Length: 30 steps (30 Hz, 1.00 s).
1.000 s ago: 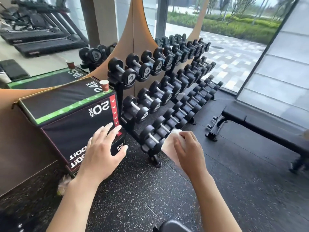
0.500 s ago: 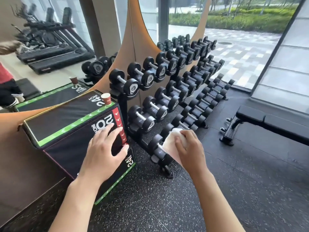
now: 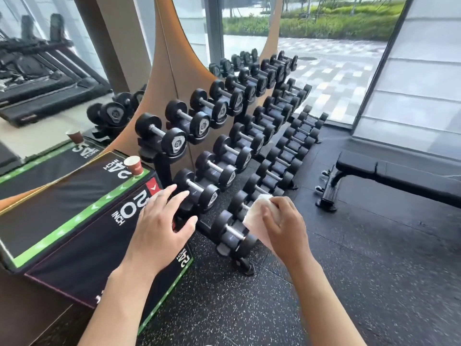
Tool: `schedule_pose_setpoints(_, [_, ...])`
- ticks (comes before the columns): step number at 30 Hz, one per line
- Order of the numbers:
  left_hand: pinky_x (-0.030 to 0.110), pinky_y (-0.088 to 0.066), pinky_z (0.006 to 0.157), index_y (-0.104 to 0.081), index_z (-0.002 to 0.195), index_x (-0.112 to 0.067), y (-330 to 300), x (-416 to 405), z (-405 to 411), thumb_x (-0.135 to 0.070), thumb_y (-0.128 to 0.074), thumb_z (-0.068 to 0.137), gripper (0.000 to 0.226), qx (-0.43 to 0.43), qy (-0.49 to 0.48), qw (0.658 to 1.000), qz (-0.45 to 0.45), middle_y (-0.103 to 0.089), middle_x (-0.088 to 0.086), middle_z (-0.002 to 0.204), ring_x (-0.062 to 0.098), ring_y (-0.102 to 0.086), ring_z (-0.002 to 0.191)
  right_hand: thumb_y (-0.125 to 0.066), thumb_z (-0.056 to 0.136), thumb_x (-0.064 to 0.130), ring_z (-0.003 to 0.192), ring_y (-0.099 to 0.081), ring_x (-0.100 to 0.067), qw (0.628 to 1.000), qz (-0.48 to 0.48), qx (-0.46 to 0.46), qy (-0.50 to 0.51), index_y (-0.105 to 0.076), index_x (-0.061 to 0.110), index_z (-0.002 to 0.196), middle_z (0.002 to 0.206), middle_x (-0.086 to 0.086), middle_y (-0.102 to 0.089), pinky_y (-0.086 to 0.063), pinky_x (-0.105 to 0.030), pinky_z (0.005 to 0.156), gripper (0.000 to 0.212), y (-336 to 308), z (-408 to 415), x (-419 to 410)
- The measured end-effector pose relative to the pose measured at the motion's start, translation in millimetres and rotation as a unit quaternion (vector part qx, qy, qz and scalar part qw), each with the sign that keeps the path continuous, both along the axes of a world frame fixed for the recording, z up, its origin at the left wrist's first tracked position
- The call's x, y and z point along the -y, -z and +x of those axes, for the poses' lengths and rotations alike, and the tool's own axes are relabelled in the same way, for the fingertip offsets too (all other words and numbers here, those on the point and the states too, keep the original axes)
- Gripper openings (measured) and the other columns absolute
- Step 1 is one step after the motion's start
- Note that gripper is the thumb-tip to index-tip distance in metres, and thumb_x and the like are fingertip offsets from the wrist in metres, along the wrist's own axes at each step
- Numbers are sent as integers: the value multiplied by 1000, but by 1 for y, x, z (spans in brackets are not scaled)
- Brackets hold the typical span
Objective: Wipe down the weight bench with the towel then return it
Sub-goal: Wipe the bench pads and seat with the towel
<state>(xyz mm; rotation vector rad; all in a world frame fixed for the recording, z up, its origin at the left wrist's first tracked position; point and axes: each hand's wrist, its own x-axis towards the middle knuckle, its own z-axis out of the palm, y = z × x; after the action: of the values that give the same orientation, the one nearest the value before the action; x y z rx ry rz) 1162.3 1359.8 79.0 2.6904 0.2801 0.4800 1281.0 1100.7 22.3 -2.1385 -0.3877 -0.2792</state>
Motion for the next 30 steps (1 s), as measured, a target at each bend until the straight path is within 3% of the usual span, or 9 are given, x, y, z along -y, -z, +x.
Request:
schedule_pose_setpoints(6, [48, -27, 126, -48, 152, -30, 0, -41, 56, -46, -63, 96, 60, 2, 55, 998, -14, -38, -4, 162, 19, -26, 153, -61, 102, 34, 88, -57, 3, 998, -11, 10, 55, -59, 24, 116, 107, 14, -61, -51, -27, 80, 18, -11, 33, -24])
schedule_pose_setpoints(11, [51, -33, 123, -54, 148, -26, -7, -82, 99, -56, -53, 92, 63, 44, 97, 994, -35, -44, -1, 157, 20, -33, 148, -60, 101, 31, 91, -59, -8, 996, -30, 36, 78, -61, 20, 117, 109, 10, -63, -48, -28, 81, 20, -29, 56, -57])
schedule_pose_setpoints(16, [52, -32, 123, -54, 148, -26, -6, -102, 138, -51, -59, 94, 60, 49, 149, 986, -48, -44, 0, 158, 20, -31, 150, -59, 101, 33, 94, -60, -9, 991, -56, 44, 111, -62, 21, 118, 111, 11, -63, -44, -25, 82, 21, -39, 61, -71])
schedule_pose_setpoints(21, [53, -32, 123, -53, 149, -24, -8, -97, 174, -60, -48, 90, 70, 53, 192, 977, -73, -42, -1, 160, 20, -31, 151, -60, 100, 32, 93, -61, -11, 985, -79, 40, 146, -61, 23, 115, 109, 12, -63, -50, -32, 84, 17, -45, 74, -59])
schedule_pose_setpoints(30, [49, -28, 126, -53, 151, -24, 3, -36, 240, -61, -50, 89, 72, 41, 265, 959, -96, -41, -1, 162, 16, -27, 153, -61, 99, 26, 93, -60, -10, 974, -79, 57, 203, -62, 21, 114, 107, 10, -63, -51, -34, 85, 16, -48, 104, -5])
